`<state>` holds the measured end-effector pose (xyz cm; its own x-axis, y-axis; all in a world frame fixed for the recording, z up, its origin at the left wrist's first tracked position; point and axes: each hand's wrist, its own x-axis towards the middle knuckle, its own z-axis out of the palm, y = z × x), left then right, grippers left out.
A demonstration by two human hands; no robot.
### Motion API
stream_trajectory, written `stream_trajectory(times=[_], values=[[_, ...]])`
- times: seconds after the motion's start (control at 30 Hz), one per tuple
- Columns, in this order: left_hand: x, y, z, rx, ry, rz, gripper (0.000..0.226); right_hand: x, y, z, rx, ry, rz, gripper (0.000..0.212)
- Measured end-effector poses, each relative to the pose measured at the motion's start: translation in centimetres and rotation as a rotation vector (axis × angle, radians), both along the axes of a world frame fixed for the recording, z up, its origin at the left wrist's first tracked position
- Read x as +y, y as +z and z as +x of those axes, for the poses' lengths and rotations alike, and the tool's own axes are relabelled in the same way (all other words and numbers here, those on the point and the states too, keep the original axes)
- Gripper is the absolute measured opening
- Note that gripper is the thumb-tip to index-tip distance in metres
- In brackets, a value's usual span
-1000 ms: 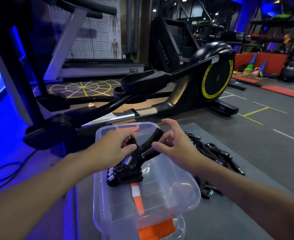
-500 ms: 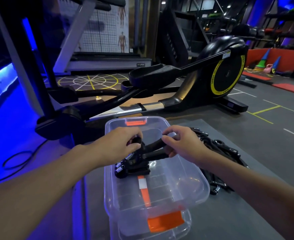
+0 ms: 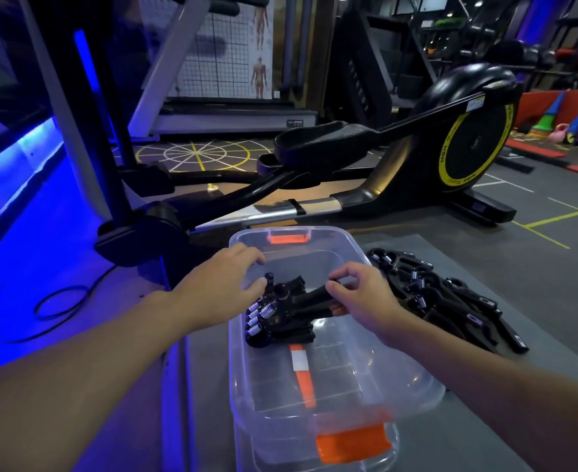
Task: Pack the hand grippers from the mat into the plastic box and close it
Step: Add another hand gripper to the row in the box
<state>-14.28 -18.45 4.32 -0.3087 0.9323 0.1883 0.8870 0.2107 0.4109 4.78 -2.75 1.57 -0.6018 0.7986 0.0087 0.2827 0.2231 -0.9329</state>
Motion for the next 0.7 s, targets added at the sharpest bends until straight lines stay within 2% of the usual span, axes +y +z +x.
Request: stream_trajectory(times=[0.1, 0.2, 0.37, 0.57, 0.7], values=[[-0.6, -1.4, -1.2, 0.096, 0.017, -0.083, 0.047, 0.4, -1.6, -0.9, -0.033, -0.004, 0.005, 0.003], [-0.7, -2.1, -2.0, 0.115, 0.032, -0.116, 0.053, 0.7, -3.0, -1.7, -0.063, -0.002, -0.008, 0.005], [-0.5, -3.2, -2.6, 0.175, 0.017, -0.193, 0.054, 1.2, -5.4, -3.1, -0.108, -0.005, -0.061, 0.003], [-0.7, -4.2, -3.5, 0.19, 0.007, -0.239, 0.049, 1.8, -8.2, -4.3, -0.177, -0.029, -0.107, 0.004], [-0.7, -4.4, -3.6, 0.13, -0.006, -0.225, 0.055, 2.6, -9.7, -4.8, -0.202, -0.034, -0.142, 0.003]])
